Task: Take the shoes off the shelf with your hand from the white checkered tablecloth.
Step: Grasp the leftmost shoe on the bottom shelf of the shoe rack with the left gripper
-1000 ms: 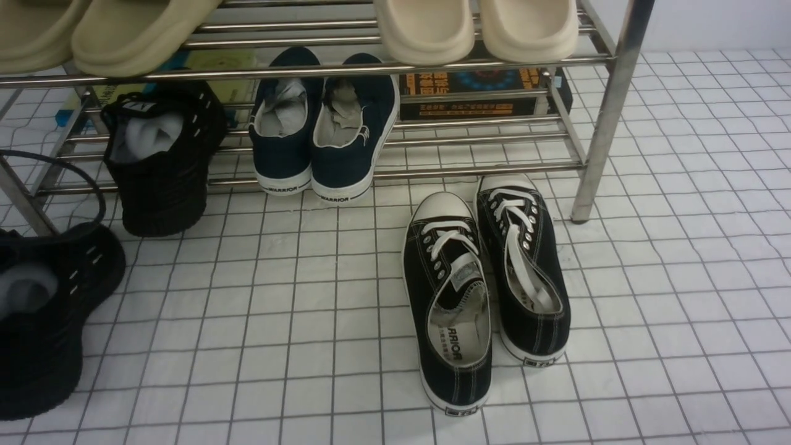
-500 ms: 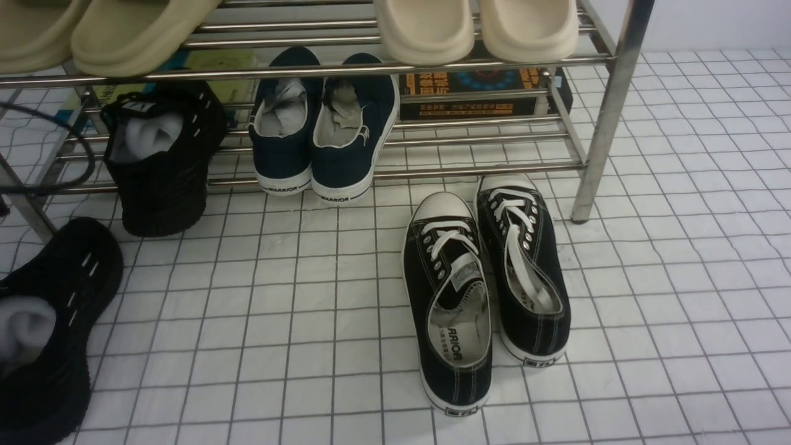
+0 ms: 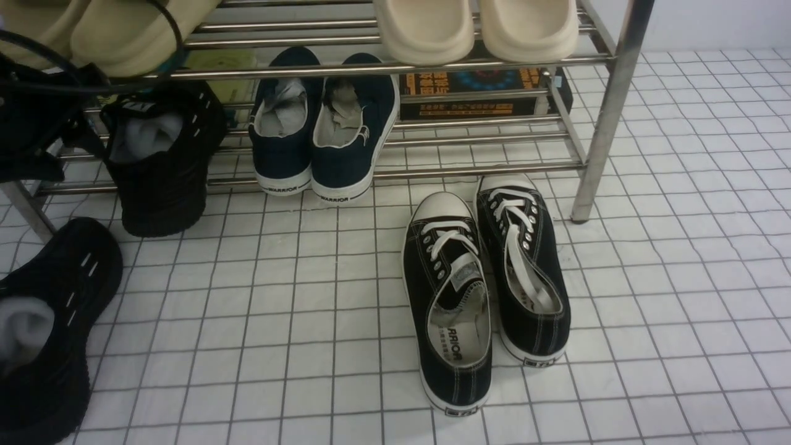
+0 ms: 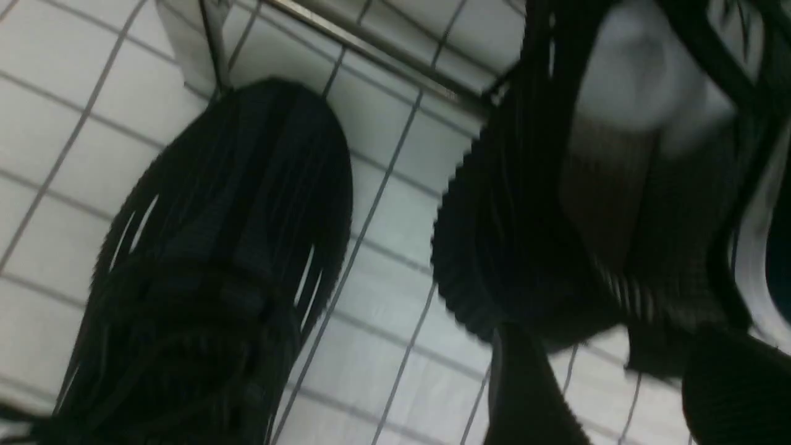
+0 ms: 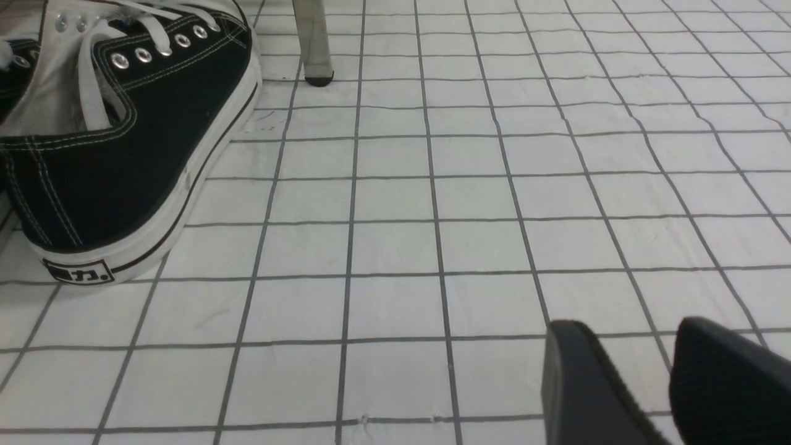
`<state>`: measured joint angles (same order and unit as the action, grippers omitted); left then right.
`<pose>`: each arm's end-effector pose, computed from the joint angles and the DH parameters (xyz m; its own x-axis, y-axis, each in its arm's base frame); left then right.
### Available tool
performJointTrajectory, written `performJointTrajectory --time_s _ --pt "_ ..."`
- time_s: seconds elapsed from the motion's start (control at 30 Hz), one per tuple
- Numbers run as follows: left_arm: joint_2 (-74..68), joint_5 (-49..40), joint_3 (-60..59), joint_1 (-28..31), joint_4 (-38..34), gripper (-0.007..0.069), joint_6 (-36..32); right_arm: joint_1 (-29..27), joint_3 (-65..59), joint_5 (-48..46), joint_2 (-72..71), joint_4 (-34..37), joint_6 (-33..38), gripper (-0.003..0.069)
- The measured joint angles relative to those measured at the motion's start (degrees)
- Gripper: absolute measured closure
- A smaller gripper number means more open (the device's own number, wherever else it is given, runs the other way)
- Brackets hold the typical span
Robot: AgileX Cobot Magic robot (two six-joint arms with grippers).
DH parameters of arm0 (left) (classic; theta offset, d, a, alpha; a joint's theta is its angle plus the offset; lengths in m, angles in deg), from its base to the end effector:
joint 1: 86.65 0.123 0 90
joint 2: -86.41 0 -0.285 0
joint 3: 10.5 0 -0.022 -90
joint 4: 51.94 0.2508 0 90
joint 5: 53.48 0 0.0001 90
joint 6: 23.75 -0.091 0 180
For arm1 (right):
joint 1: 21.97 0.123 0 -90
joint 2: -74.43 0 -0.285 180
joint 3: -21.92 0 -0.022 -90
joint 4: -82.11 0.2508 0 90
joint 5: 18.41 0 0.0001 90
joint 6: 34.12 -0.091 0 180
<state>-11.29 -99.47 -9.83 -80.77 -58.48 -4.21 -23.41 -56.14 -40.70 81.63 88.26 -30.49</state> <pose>0.3435 0.0279 0.3242 -0.7020 -0.4813 -0.5249 -0.3719 0.8763 -0.3062 0.0522 0.0024 0.1740 -0.2998 0.0435 -0.9530 -0.0029 0.9989 0.0465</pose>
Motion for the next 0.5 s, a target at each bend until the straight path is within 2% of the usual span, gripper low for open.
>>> performJointTrajectory --time_s 0.37,0.5 --pt "-10.3 8.59 1.94 0.0 -1.95 0.0245 0.39 0.0 0.0 0.0 0.0 0.0 -0.12 0.042" --pt "-12.75 9.51 1.94 0.0 -3.1 0.0285 0.39 0.0 0.0 0.0 0.0 0.0 -0.12 0.042"
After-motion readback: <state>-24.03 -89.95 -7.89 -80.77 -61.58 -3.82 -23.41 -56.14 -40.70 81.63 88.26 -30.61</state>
